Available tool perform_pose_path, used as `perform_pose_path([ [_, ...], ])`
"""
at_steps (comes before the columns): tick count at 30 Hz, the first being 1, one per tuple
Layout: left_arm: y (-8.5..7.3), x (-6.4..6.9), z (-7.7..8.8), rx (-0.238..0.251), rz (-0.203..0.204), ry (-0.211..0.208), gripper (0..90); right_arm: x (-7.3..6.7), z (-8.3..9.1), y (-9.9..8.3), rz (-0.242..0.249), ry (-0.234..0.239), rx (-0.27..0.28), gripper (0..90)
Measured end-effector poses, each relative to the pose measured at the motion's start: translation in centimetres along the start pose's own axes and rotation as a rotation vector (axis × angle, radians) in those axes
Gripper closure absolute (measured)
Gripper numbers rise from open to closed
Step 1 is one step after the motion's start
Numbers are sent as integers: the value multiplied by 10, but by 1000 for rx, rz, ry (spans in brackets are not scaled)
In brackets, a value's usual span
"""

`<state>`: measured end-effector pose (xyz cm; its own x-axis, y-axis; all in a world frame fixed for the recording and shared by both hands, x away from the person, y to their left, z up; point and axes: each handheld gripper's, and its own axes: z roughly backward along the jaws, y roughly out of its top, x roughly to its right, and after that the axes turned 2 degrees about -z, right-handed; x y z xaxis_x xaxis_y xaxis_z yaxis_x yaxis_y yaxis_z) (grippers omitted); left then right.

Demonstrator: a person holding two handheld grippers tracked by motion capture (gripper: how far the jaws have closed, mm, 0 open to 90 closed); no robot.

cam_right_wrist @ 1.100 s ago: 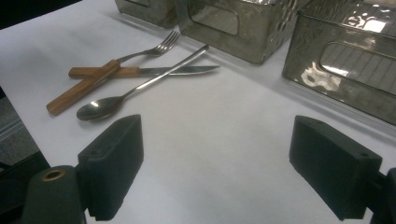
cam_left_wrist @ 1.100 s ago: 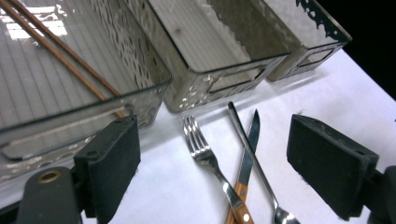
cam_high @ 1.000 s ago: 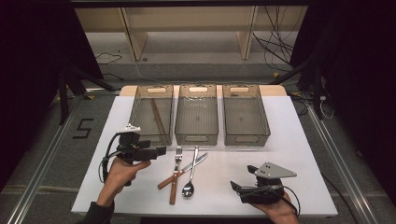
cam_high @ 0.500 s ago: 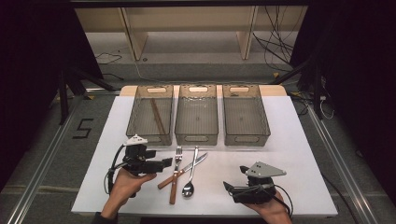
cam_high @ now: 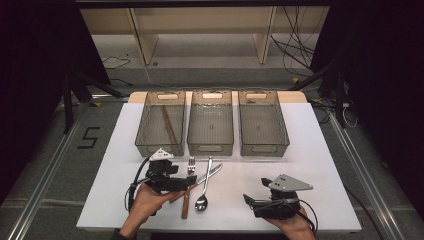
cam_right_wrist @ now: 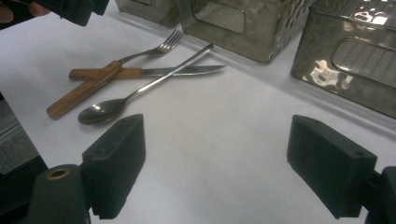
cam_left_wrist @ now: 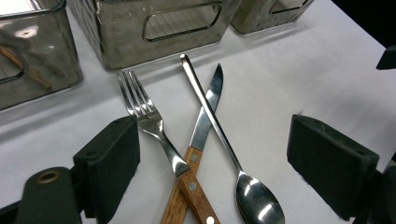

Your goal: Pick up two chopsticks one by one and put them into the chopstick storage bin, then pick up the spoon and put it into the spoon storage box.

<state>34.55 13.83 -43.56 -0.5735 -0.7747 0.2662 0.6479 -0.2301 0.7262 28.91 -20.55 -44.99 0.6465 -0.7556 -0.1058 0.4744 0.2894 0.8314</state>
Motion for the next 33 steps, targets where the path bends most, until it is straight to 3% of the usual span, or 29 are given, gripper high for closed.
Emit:
perform_pose_path([
  [19,-8,30,-21,-66,-74,-3,216,9,6,-6,-21,-17,13,200],
  [27,-12,39,-31,-109,-101,-1,290,8,6,-6,-20,-18,12,198],
  [33,-11,44,-37,-132,-98,-16,388,12,6,-7,-23,-19,15,197],
])
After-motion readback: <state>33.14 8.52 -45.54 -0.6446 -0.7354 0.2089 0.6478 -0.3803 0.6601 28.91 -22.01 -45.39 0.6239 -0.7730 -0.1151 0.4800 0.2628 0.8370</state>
